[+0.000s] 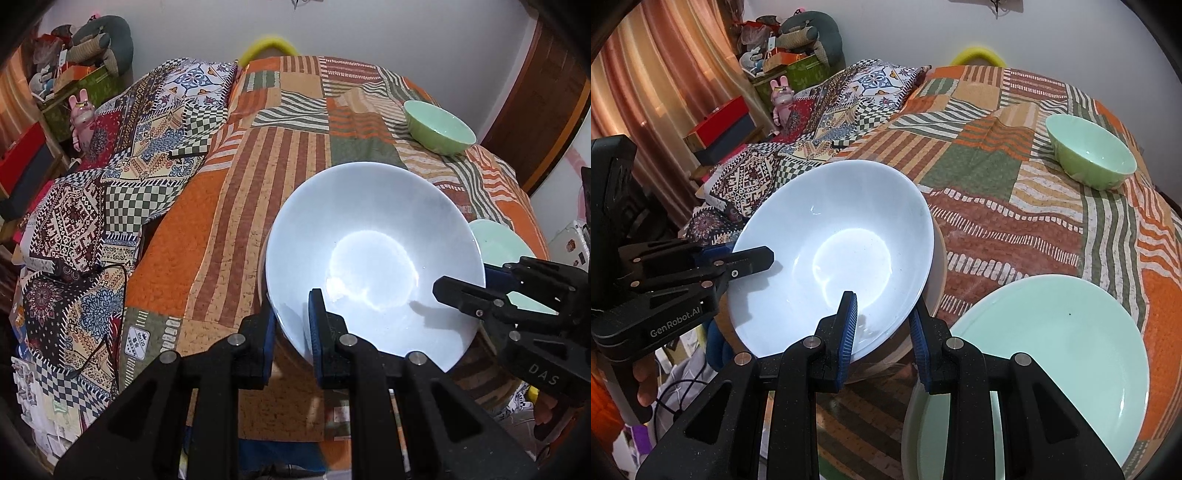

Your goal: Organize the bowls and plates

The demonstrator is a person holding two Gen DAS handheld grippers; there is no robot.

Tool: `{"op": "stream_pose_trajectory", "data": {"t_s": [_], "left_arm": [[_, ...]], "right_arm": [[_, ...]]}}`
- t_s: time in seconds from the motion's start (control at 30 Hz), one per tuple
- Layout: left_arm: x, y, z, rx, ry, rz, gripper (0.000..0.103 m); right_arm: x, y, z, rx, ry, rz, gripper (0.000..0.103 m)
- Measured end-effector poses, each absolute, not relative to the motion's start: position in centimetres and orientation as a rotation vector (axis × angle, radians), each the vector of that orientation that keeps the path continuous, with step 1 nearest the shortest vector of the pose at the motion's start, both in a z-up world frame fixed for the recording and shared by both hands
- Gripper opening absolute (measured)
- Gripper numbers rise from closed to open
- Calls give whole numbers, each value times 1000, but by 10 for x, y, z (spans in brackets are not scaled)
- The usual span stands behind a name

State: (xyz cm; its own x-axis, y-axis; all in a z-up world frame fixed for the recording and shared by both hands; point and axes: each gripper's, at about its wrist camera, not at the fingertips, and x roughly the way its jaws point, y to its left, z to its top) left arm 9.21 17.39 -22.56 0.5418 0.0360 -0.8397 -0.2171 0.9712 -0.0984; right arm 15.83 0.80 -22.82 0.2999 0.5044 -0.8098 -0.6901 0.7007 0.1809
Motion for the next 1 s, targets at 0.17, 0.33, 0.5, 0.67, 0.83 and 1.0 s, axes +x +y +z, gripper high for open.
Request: {"op": "stream_pose_trajectory", "data": {"t_s": [0.17,0.33,0.5,0.67,0.83,1.0], "left_arm": [[92,173,-225,-195,987,158,15],[93,175,-227,-179,994,186,28],[94,180,-231,-207,1008,186,28],[90,178,-221,-190,980,191,28],[88,175,-207,-176,944,185,28],[90,170,-194,-180,916,173,28]], "right_arm": [[159,9,-230,-215,996,805,28],[154,13,-230,-253,972,791,28],[156,10,-228,-249,976,796,29],[158,8,-227,-233,984,796,29],[153,1,-213,-245,909,766,36],[154,-8,-195,-231,853,764,40]]}}
